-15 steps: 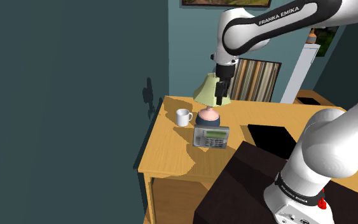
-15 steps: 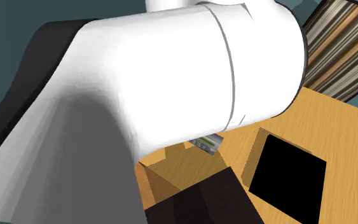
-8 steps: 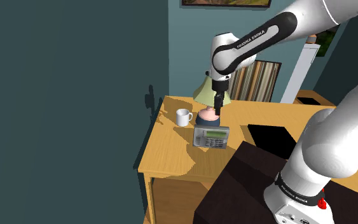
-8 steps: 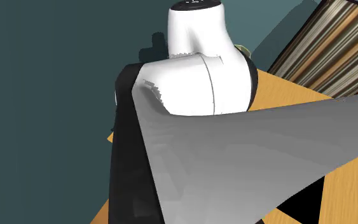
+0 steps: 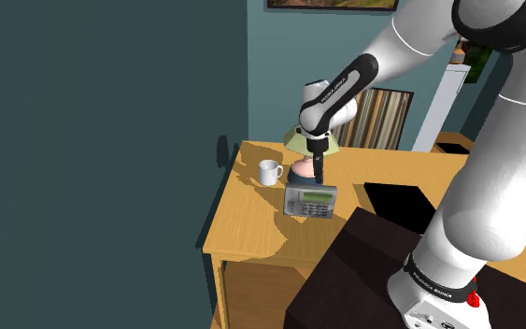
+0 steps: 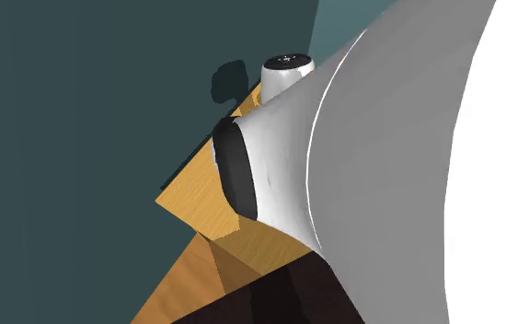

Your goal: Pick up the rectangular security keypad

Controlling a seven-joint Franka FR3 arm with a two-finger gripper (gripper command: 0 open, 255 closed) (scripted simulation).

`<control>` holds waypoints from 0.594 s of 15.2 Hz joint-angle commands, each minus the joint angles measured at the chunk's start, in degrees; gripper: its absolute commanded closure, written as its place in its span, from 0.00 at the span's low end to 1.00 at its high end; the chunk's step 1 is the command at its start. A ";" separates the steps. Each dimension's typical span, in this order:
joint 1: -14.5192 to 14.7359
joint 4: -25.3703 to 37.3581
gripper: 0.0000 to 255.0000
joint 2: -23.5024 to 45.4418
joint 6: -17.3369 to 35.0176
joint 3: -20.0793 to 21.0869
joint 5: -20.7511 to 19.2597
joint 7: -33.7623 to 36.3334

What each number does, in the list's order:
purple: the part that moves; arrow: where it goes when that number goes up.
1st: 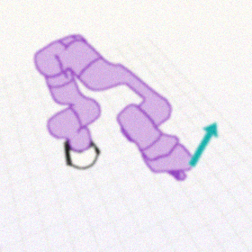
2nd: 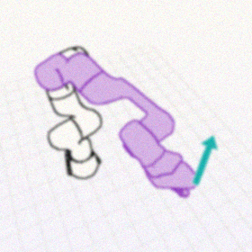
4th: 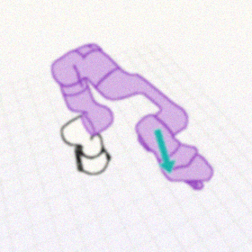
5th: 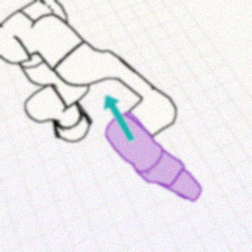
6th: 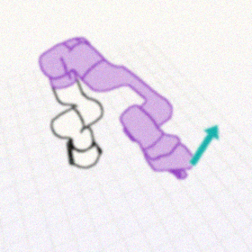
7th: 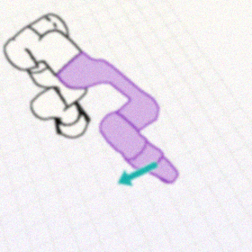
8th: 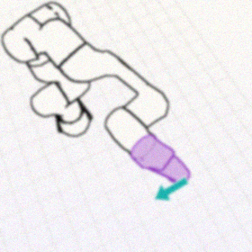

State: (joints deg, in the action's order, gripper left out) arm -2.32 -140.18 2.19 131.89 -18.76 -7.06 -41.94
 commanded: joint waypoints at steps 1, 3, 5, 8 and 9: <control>-0.38 1.81 0.00 5.03 2.41 -0.15 0.73 -3.11; -1.14 3.80 0.00 9.91 4.52 0.00 1.39 -6.07; -2.05 6.06 0.00 14.77 6.38 0.36 1.95 -8.84; -2.87 7.66 0.00 18.50 8.09 0.90 2.39 -10.48; -2.99 7.75 0.00 19.26 8.75 1.05 2.62 -10.55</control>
State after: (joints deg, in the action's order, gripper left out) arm -5.19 -132.76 20.45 140.01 -17.91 -4.67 -52.28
